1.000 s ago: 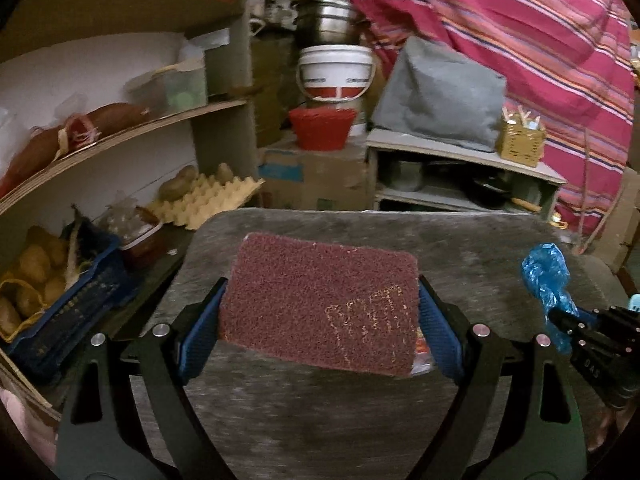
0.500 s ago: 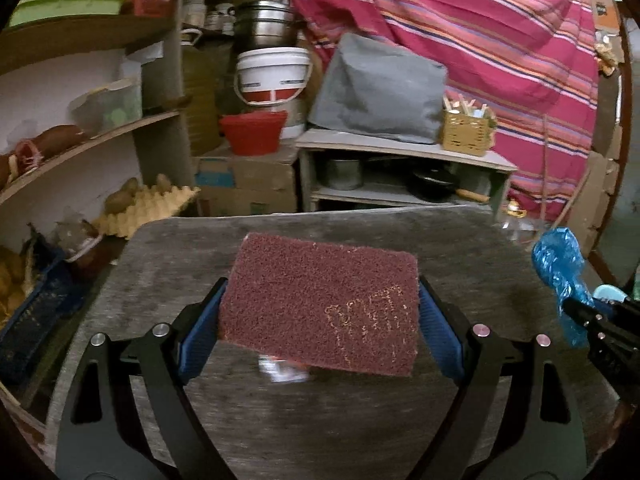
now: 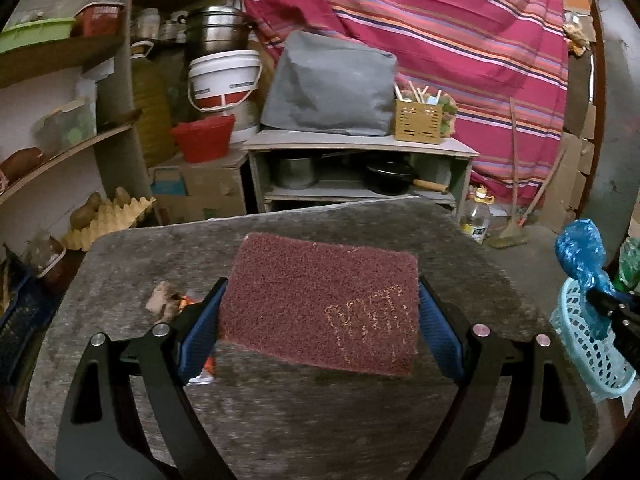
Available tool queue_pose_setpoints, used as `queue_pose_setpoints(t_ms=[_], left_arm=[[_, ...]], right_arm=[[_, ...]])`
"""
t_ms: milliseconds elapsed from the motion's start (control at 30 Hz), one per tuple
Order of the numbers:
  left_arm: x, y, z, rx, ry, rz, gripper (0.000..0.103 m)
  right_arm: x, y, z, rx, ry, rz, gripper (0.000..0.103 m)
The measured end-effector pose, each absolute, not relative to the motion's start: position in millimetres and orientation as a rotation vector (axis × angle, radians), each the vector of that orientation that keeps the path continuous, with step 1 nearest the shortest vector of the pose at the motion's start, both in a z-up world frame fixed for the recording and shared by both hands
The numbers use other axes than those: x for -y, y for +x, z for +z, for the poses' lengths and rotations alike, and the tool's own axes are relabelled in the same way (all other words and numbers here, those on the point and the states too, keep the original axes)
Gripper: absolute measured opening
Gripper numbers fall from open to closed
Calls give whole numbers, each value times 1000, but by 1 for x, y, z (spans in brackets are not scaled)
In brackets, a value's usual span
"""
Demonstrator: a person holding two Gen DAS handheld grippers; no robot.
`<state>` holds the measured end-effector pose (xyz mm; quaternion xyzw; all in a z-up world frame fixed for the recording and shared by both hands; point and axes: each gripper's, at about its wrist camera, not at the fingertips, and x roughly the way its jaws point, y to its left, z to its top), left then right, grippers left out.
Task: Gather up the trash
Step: 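Carry the scouring pad and blue bag in both tools over the light-blue basket, then open both tools to drop the scouring pad and blue bag into the basket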
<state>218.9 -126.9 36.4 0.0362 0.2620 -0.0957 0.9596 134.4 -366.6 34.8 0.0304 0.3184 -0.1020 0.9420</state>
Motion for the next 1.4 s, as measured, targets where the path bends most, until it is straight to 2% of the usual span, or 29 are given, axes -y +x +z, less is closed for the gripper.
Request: queue_pose_setpoints(t_ms=[500, 1400], left_arm=[[207, 200, 28, -527, 129, -305, 86], [412, 143, -21, -549, 216, -662, 86]], right_arm=[[451, 87, 30, -643, 130, -316, 14], [571, 27, -14, -721, 299, -452, 14]])
